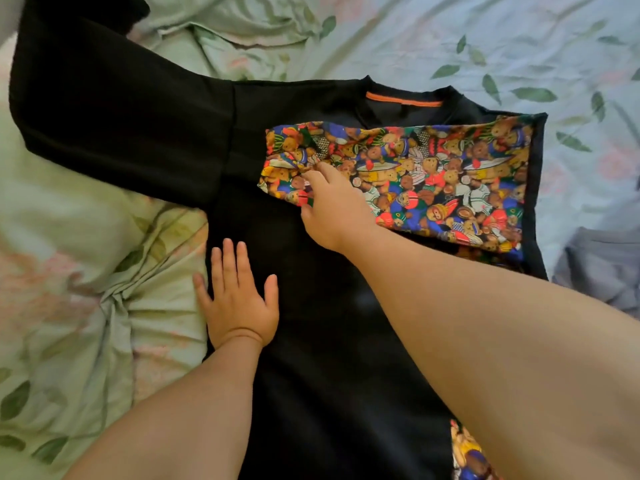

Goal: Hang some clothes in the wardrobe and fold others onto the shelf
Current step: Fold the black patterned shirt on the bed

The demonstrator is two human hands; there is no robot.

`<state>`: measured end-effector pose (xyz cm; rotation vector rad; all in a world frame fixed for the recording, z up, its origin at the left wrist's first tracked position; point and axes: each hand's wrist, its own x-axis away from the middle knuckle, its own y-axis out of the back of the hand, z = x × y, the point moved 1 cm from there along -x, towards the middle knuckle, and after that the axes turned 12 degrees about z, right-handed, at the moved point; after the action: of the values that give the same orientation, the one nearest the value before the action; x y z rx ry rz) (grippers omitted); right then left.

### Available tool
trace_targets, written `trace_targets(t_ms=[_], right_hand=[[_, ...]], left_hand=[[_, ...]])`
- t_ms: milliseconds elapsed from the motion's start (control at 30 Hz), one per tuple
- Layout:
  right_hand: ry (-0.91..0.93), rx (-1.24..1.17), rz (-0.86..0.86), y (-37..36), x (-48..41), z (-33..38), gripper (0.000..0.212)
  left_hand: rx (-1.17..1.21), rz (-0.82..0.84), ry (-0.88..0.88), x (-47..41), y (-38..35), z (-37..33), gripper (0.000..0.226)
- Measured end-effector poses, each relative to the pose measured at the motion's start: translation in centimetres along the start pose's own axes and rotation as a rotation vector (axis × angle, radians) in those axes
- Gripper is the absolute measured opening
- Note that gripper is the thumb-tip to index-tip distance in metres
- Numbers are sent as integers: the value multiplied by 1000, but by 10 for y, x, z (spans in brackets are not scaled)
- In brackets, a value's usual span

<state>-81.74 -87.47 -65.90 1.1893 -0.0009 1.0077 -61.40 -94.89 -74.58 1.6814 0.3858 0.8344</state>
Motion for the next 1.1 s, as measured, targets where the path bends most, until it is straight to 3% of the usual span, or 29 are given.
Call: trace_targets(t_ms=[167, 300, 400, 533, 567, 633, 700, 733, 800, 867, 933, 1033, 1100], right_hand=[[-221, 80, -207, 23, 64, -79, 52], [-469, 124, -253, 31, 110, -148, 54], [-586, 90, -211, 21, 138, -190, 58], [-574, 139, -25, 1, 163, -222, 70], [-548, 154, -50, 1, 167, -226, 70], [-479, 108, -254, 3, 172, -226, 58], [-432, -118, -417, 7, 177, -218, 29], [-463, -336, -396, 6, 177, -214, 17], [-609, -928, -278, -1, 175, -205, 21], [-743, -1654, -335, -4, 170, -205, 27], [-717, -2131, -414, -1, 163, -215, 25], [-591, -2309, -516, 6, 158, -233, 24], [-612, -2332, -549, 7, 158, -241, 22]], left_hand=[[2, 89, 50, 0, 12, -12, 75], [142, 92, 229, -7, 51, -54, 81], [107, -52, -21, -8, 71, -108, 79], [67, -33, -381, -20, 77, -206, 63], [85, -9, -448, -25, 80, -233, 58], [114, 28, -584, -33, 85, -285, 50], [153, 80, -684, -40, 92, -336, 47], [186, 132, -701, -45, 96, -360, 48], [229, 237, -688, -57, 103, -404, 47], [209, 274, -655, -71, 105, -439, 44], [142, 301, -576, -82, 104, -462, 48], [114, 327, -458, -94, 100, -475, 46], [121, 406, -421, -101, 96, -476, 41]])
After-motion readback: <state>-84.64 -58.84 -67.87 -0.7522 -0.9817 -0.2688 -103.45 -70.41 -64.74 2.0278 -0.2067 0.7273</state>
